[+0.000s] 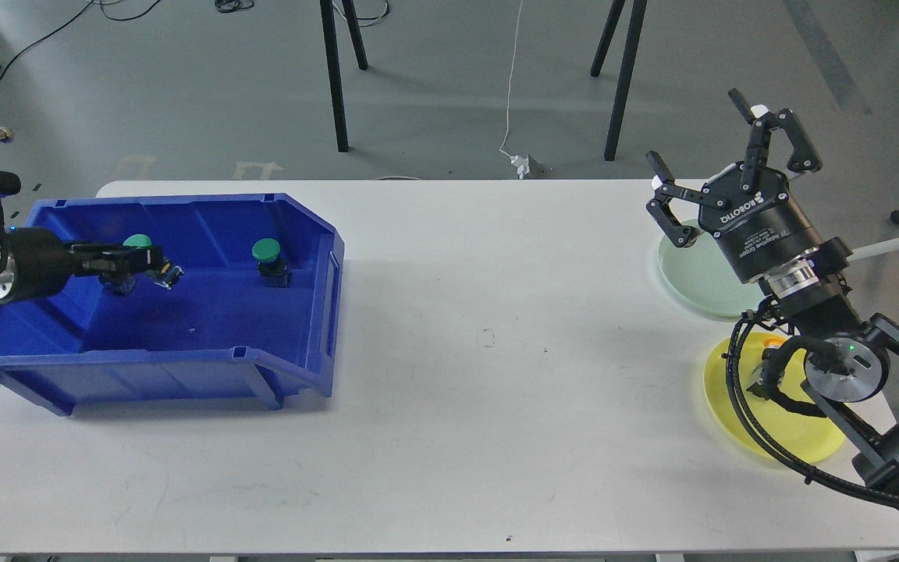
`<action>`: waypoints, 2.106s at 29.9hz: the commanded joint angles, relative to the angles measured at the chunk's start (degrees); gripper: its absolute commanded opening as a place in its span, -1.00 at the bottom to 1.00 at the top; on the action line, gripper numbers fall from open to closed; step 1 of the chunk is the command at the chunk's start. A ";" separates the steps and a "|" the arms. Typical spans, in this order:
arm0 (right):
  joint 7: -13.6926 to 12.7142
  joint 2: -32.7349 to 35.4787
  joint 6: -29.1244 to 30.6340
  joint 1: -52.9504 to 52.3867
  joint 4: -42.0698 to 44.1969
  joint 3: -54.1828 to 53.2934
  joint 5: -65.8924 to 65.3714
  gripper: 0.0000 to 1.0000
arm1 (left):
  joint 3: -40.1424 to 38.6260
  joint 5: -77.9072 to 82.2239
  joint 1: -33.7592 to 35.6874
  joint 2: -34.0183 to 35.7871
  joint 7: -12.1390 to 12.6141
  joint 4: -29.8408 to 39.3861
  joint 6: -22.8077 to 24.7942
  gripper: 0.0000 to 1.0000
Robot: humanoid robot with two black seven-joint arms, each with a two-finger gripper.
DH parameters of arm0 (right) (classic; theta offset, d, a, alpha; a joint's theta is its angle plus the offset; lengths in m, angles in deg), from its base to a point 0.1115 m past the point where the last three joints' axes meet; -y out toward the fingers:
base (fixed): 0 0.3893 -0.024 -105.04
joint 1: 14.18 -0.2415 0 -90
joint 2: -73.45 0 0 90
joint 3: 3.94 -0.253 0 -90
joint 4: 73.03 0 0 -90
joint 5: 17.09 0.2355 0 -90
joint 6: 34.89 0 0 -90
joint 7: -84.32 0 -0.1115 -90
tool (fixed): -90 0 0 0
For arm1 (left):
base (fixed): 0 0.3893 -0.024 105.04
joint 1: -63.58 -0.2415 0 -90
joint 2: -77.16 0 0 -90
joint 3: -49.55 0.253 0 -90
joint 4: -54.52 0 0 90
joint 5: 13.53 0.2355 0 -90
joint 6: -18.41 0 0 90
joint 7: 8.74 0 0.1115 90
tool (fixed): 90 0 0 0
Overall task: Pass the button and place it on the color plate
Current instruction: 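Lift the green button and carry it toward the right gripper, then grasp the green button with the right gripper and open the left gripper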
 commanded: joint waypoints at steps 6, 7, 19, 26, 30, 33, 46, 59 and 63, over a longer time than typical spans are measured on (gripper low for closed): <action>0.43 4.80 -0.96 -0.01 0.10 -1.42 -5.95 0.96 | -13.89 -25.83 0.48 2.23 0.00 17.16 8.38 -0.70; 0.61 5.15 -1.40 -0.01 0.01 -1.51 -8.32 0.97 | -14.07 -28.66 0.48 0.56 0.00 17.87 8.38 -0.70; 5.49 5.77 -2.99 1.22 -4.20 -1.77 -25.90 0.97 | -14.68 -35.27 -7.24 -24.14 0.00 12.08 -0.11 -0.69; 5.49 0.60 -2.81 1.66 -4.03 -0.89 -37.43 0.97 | -14.68 -35.81 -10.07 -29.24 0.00 9.35 -0.29 -0.68; 5.49 -3.62 -2.90 1.31 -3.85 2.35 -41.30 0.97 | -14.68 -36.68 -10.51 -30.91 0.00 9.35 -0.46 -0.67; 5.49 -6.00 -3.16 1.31 -3.68 3.50 -42.97 0.97 | -14.68 -37.74 -10.68 -31.62 0.00 9.35 -0.46 -0.67; 5.49 -10.84 -5.45 1.22 -2.62 5.00 -46.05 0.96 | -14.68 -37.92 -10.77 -31.71 0.00 9.35 -0.29 -0.66; 5.49 -13.39 -7.55 1.13 -2.71 5.00 -45.97 0.89 | -14.68 -39.15 -10.95 -31.71 0.00 9.26 -0.20 -0.65; 5.49 -13.39 -7.91 1.22 -2.71 5.08 -46.05 0.78 | -14.68 -39.15 -10.95 -31.71 0.00 9.26 -0.11 -0.65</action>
